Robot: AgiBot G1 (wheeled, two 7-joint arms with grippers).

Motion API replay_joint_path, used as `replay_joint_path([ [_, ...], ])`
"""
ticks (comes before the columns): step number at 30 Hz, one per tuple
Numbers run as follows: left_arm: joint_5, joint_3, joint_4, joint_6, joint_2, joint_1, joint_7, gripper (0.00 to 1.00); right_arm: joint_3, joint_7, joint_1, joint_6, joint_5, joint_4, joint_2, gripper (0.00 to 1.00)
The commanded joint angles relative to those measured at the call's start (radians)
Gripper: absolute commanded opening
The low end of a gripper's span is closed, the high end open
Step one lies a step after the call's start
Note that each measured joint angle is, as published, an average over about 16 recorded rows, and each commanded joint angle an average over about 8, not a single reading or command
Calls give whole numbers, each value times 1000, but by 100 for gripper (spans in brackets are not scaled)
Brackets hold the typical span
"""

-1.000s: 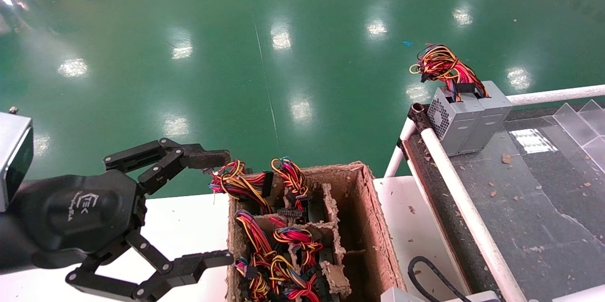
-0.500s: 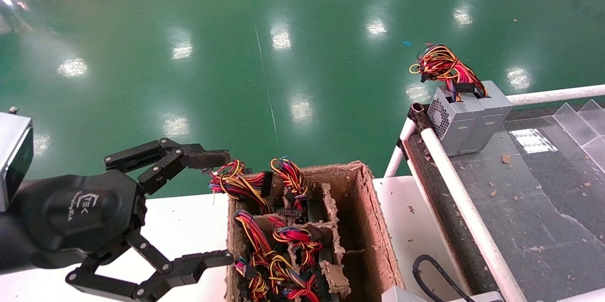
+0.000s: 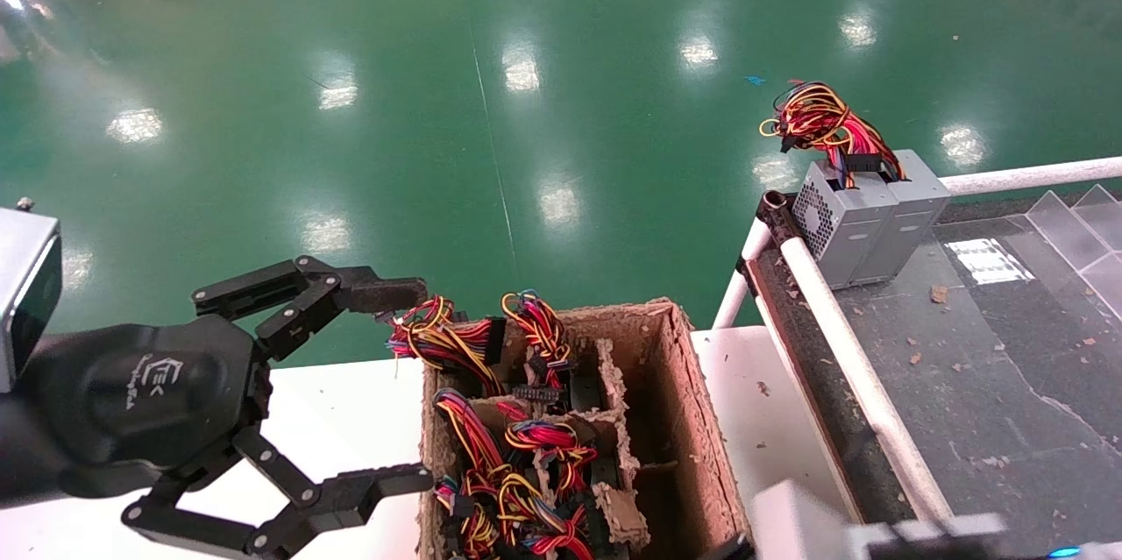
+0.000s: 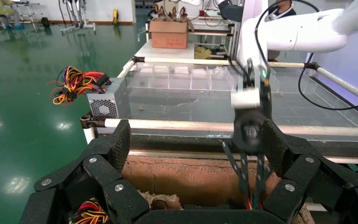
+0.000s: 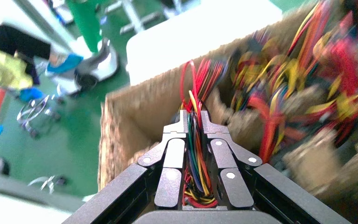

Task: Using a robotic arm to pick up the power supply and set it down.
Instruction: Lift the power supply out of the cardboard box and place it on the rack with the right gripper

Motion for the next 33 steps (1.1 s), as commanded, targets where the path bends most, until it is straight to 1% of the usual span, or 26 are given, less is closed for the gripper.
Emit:
replay_joint_path([
  [1, 0, 0, 0, 0, 0, 0, 0, 100, 22, -17, -8, 6, 34, 8, 16, 0],
  [11, 0, 0, 0, 0, 0, 0, 0, 100, 143, -118, -50, 35, 192, 13, 92, 0],
  [20, 0, 0, 0, 0, 0, 0, 0, 100, 260, -179, -27, 46, 304, 17, 183, 0],
  [26, 0, 0, 0, 0, 0, 0, 0, 100, 327, -218, 0, 90, 316, 14, 253, 0],
  [33, 0, 0, 0, 0, 0, 0, 0, 100, 375, -252, 11, 173, 268, -6, 338, 0],
])
